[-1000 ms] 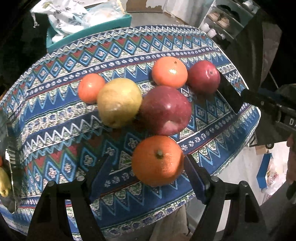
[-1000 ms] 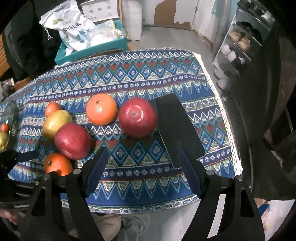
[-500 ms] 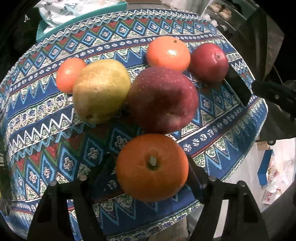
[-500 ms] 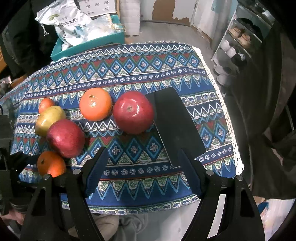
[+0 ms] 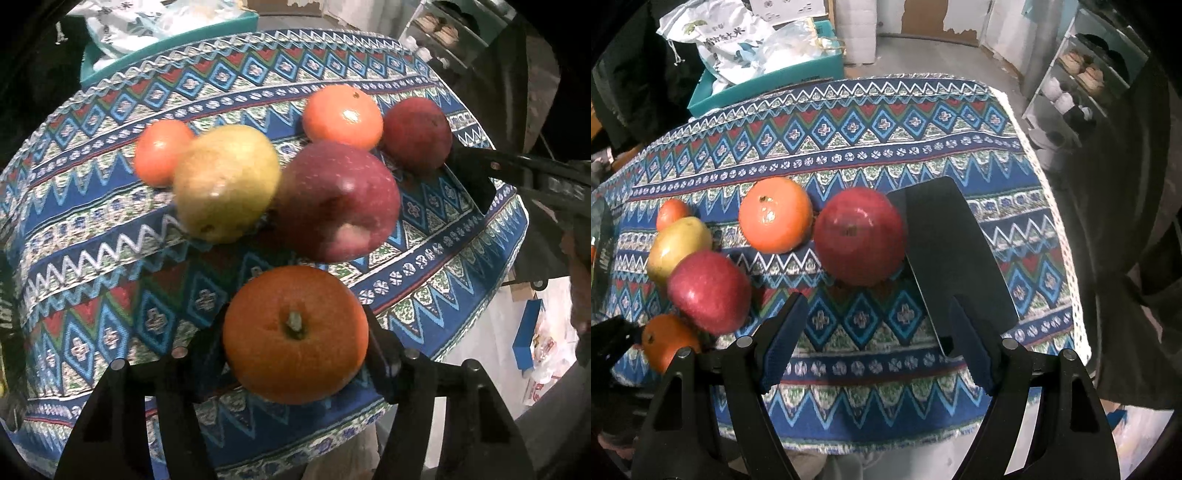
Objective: Organize fruits
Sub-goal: 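Close the left tool on a large orange while the right tool moves to a red apple, then close the right tool on the red apple while the left tool holds the orange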
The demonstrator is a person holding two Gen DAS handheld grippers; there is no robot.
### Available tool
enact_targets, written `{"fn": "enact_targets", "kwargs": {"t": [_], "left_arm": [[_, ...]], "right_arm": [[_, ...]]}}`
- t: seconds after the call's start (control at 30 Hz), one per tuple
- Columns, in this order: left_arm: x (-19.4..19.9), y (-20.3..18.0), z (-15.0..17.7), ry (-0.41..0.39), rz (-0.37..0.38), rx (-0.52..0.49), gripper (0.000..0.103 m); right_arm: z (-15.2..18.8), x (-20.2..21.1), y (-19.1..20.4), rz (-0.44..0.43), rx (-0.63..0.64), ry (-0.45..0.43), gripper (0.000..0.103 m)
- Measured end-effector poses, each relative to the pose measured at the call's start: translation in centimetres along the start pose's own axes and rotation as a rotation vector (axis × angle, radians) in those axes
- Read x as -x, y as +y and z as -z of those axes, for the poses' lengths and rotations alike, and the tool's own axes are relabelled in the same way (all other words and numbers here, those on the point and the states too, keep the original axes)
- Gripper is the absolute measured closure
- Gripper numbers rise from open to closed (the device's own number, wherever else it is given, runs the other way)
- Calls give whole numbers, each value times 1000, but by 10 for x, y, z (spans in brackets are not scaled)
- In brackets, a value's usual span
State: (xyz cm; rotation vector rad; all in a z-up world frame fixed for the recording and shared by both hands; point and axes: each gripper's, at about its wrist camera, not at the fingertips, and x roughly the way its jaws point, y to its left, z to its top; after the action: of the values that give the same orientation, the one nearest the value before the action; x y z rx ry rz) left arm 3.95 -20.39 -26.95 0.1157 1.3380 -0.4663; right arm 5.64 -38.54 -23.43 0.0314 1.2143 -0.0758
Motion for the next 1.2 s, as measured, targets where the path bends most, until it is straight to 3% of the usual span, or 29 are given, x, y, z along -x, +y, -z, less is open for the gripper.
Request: {"fn": "enact_targets", "kwargs": {"t": [0.3,0.6,0.87,1.2], "left_arm": [[21,31,0,-43,-28,43,36],[26,57,-4,-63,-47,86,36],[29,67,-11,-81,-64,110,36],[38,71,-16,-105,-77,121,36]], "right_arm": [[-31,-27,4,-25,27,26,25],[-50,-52,16,17,72,72,25],[-48,-78,14,-3,45,132,27],[-30,-70,10,-3,30,87,29]]}}
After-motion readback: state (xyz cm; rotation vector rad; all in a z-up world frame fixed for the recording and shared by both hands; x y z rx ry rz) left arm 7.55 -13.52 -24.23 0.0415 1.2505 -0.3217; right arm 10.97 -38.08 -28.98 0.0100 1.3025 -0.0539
